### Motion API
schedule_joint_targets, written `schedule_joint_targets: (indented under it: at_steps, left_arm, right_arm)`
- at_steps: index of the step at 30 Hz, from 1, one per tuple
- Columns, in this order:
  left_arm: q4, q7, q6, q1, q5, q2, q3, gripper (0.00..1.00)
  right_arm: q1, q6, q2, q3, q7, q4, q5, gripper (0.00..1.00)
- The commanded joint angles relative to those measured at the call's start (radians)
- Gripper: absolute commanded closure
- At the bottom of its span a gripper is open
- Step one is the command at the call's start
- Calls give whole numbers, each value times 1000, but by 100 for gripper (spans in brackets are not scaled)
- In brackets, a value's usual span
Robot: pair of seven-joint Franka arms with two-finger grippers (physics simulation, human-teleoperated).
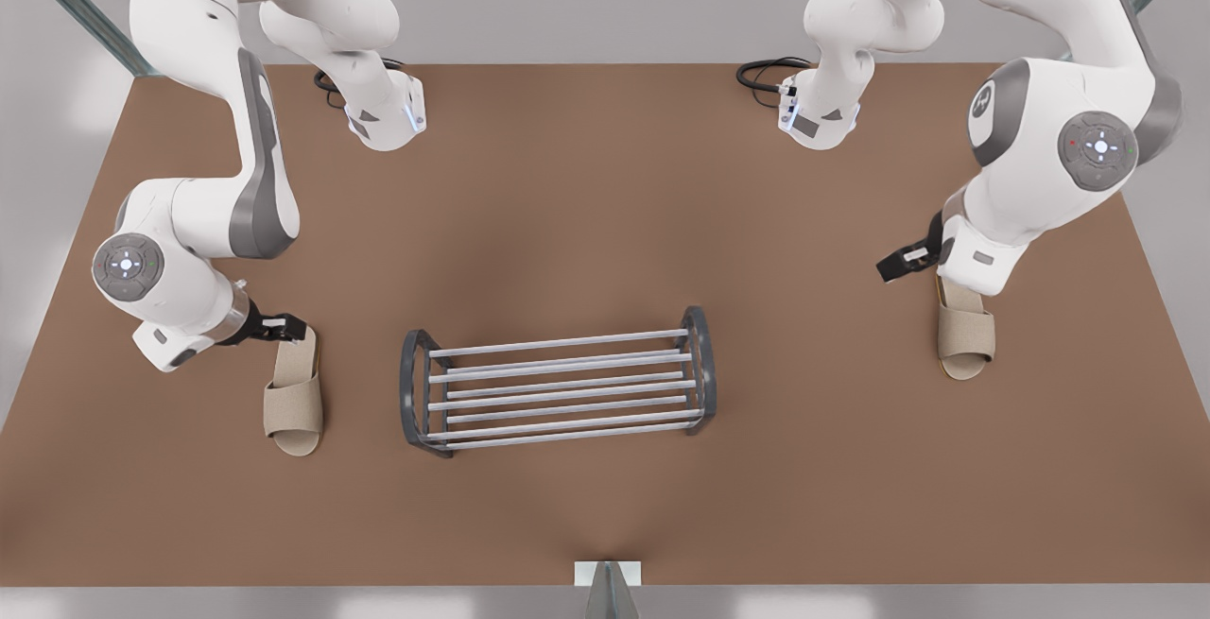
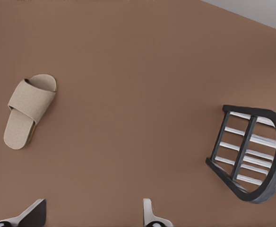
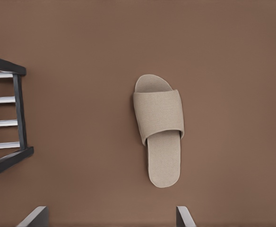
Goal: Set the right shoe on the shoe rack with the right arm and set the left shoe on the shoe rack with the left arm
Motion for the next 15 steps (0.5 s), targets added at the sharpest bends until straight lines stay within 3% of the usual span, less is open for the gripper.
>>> schedule_joint_targets:
  at_steps: [1,4,6,9,10,12,13,14,15]
  left_arm:
    - [-3,383,82,8,24,15,0,0]
    - [-3,384,91,3,28,29,-2,0]
    - [-3,384,96,2,27,35,-2,0]
    - [-3,384,96,2,27,37,-2,0]
    - [-3,386,96,2,27,41,-2,0]
    - [-3,386,96,2,25,43,-2,0]
    - [-3,386,94,2,25,43,-2,0]
    - [-3,386,93,2,25,43,-2,0]
    - [-3,386,93,2,25,43,-2,0]
  right_arm:
    - [-9,-1,2,0,-8,1,6,0]
    - [-52,82,18,0,-85,-78,3,0]
    - [-67,275,2,0,-163,-216,5,0]
    - [-138,810,-71,0,-289,-534,3,0]
    - [-156,910,-71,2,-323,-580,3,0]
    - [-173,936,-70,4,-326,-588,9,0]
    - [-198,984,-70,26,-332,-595,9,0]
    - [-277,1059,-67,105,-381,-609,9,0]
    - [-454,1142,-50,276,-444,-611,9,0]
